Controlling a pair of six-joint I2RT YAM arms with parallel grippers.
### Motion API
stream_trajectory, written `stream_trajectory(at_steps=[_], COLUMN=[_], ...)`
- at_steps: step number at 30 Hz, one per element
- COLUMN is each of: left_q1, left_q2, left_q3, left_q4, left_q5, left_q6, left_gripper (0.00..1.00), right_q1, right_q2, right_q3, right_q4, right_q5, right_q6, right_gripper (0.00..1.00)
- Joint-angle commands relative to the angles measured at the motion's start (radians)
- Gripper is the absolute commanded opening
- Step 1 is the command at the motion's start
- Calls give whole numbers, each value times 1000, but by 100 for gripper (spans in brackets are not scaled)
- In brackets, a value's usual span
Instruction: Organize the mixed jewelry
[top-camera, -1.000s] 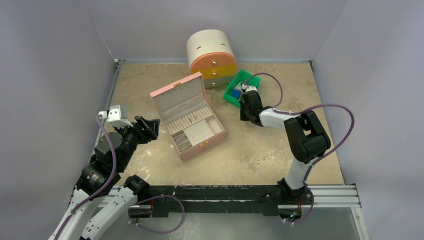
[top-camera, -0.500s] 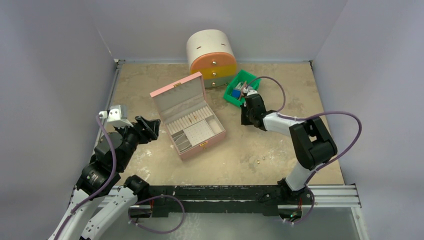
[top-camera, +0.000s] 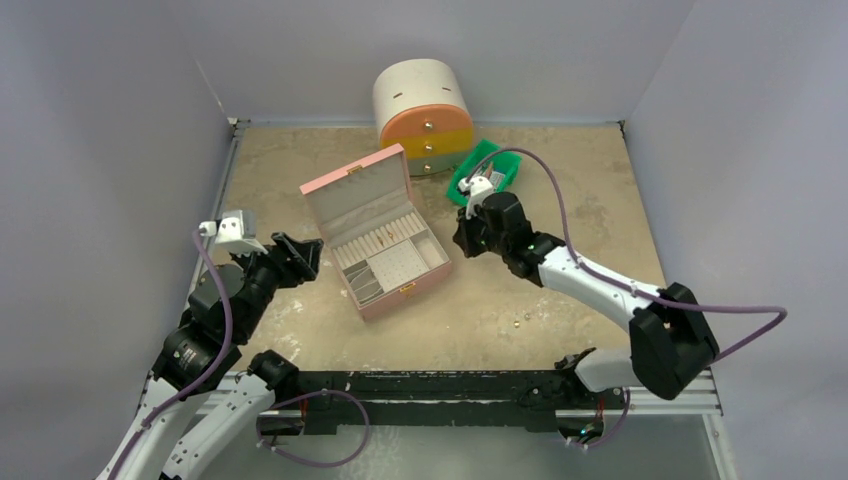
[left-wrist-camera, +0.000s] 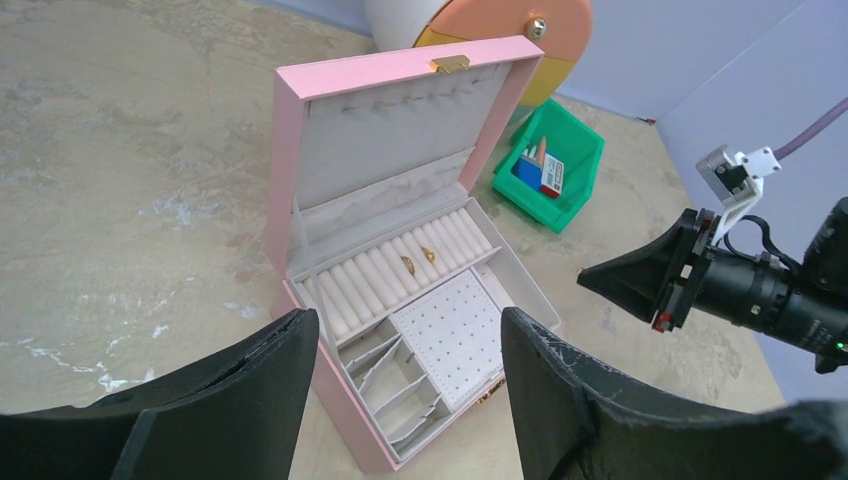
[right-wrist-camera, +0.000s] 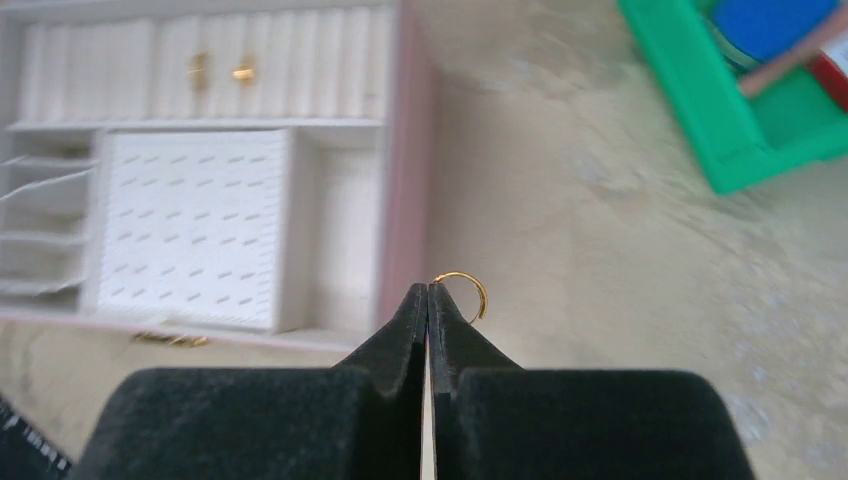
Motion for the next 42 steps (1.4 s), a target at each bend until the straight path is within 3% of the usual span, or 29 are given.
stream_trajectory(at_steps=[1,10,18,25,35,42], left_q1=[5,5,5,5,1,-21], left_q2=[14,114,204,292,352,337], left_q3=[0,69,136,120,61,37], left_q4=[54,13,-33,-70,-36,-34], left_q5=[43,175,401,636,888,908], left_q6=[16,26,59,109,96,82], left_gripper=[67,67,67,66,58,52], right_q1=[96,339,512,556,591,604], right_q2=[-98,-233,-263,-262,-223,-193], right_q3=[-4,-88,-53,-18,68,112], right_q4=[23,148,45,-45,-142,-177], right_q5=[-94,-215,-341,-442,-477,-458], right_q6=[-130,-551,-973,-1257,-1431,-1466], right_gripper=[0,0,0,0,0,0])
